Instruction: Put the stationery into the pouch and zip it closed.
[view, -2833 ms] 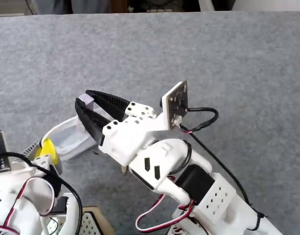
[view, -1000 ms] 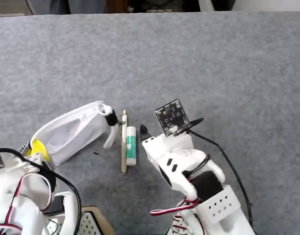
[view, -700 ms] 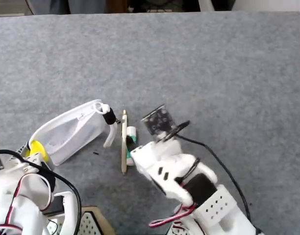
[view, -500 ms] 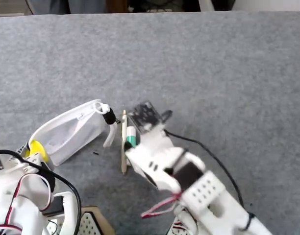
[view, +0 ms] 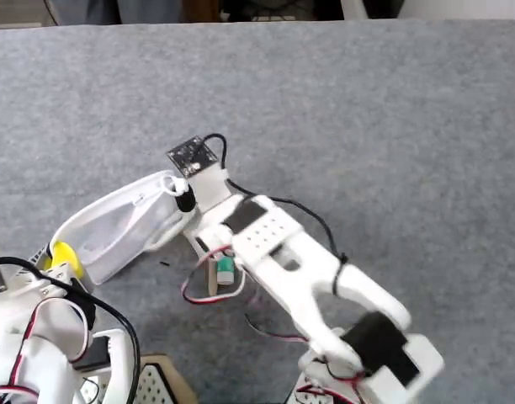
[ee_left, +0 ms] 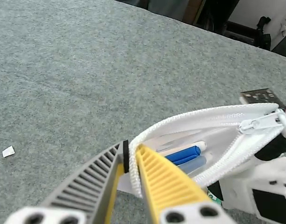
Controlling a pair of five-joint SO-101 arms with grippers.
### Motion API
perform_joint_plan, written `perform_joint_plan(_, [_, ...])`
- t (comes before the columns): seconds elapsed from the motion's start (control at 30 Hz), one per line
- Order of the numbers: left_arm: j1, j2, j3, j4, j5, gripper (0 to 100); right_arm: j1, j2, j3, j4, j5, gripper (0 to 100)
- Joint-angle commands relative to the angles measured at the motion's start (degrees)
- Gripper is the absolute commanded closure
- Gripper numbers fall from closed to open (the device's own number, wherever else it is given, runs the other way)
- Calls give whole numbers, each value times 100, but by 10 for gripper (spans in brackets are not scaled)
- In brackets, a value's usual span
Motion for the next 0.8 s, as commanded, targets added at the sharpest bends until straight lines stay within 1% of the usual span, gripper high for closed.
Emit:
perform_joint_plan(0.0, [-48,-18,-31,-211,62,973,-70,488,-549,-114,-53,662])
perform_joint_plan(0.17, [-48,-26,-31,-211,62,973,53,1051,-1095,-114,-53,662])
perform_joint_plan(0.3, [-48,-26,-31,-211,62,973,413,1631,-1569,-114,-53,671])
perform_joint_plan(0.37, [-48,-26,-31,-211,62,973,571,1956,-1789,-114,-53,718])
perform_joint_plan(0.5, [-48,-26,-31,-211,62,973,809,2589,-2237,-105,-53,879])
perform_joint_plan(0.57, [-48,-26,-31,-211,62,973,870,2835,-2422,-70,-53,939])
perform_joint_plan(0.63, [-48,-26,-31,-211,62,973,905,2949,-2554,-53,-44,972])
perform_joint_plan(0.77, [-48,-26,-31,-211,62,973,879,2932,-2624,-9,-9,980])
